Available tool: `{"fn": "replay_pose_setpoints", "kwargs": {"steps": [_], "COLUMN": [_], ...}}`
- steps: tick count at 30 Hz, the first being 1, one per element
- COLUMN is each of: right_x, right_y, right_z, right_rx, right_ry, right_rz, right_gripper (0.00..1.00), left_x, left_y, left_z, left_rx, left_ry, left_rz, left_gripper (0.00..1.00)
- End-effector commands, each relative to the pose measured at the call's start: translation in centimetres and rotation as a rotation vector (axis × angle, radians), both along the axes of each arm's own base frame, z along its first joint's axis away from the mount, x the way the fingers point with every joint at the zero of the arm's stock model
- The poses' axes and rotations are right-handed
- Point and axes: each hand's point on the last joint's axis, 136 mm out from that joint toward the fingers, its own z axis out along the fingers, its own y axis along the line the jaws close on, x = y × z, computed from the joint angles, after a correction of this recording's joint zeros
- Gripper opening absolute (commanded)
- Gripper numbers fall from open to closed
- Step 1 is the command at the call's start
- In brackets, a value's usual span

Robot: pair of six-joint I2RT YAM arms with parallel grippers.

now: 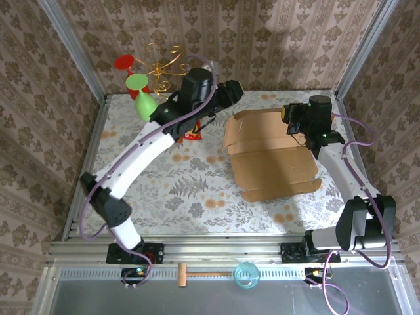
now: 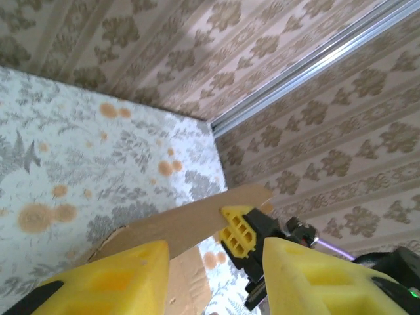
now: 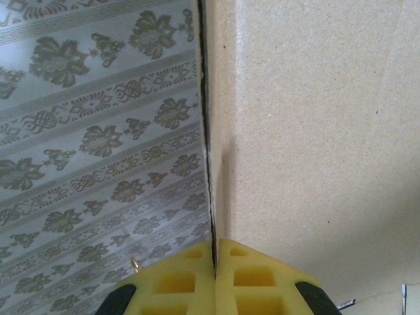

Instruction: Fold the paper box

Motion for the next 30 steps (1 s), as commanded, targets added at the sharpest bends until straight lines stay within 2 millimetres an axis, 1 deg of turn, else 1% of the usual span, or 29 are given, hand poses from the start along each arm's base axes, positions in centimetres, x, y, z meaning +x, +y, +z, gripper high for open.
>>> {"fn": "replay_pose_setpoints", "kwargs": {"steps": [1,4,7,10,13,15,20,25,28,30], "right_x": [0.1,-0.2,-0.5,-0.6,-0.7,-0.7,-0.7,-1.0,-1.0,-1.0], "right_y": [-0.1,0.4,0.5,0.6,0.8,1.0,1.4,1.7,1.8,1.8], "right_z": [2.1,1.6,1.2,0.9,0.7,0.5,0.3,0.1,0.0,-0.1], "right_rx": [-0.048,-0.043,-0.044,-0.039,-0.040,-0.036,-0.024,-0.018,-0.014,-0.011], "right_ry": [-0.113,-0.125,-0.122,-0.121,-0.117,-0.115,-0.118,-0.115,-0.112,-0.111], "right_rz": [-0.033,-0.034,-0.036,-0.036,-0.031,-0.029,-0.025,-0.017,-0.015,-0.015], "right_gripper": [0.00,0.00,0.00,0.00,0.00,0.00,0.00,0.00,0.00,0.00], "left_x": [-1.3,-0.8,-0.5,-0.7,-1.2,-1.4,-1.0,0.1,0.0,-0.1], "left_y": [0.6,-0.3,-0.7,-0.6,-0.5,-0.7,-0.8,-1.7,-2.3,-2.3], "left_z": [-5.1,-5.7,-6.3,-7.2,-8.4,-8.8,-10.8,-11.6,-12.1,-12.7], "left_rx": [0.106,0.087,0.086,0.117,0.134,0.134,0.140,0.080,0.069,0.072], "left_ry": [0.269,0.325,0.353,0.390,0.435,0.451,0.501,0.524,0.556,0.573], "left_rz": [0.021,0.055,0.074,0.087,0.092,0.091,0.108,0.121,0.109,0.112], "left_gripper": [0.38,0.35,0.34,0.34,0.36,0.37,0.41,0.44,0.45,0.45]}}
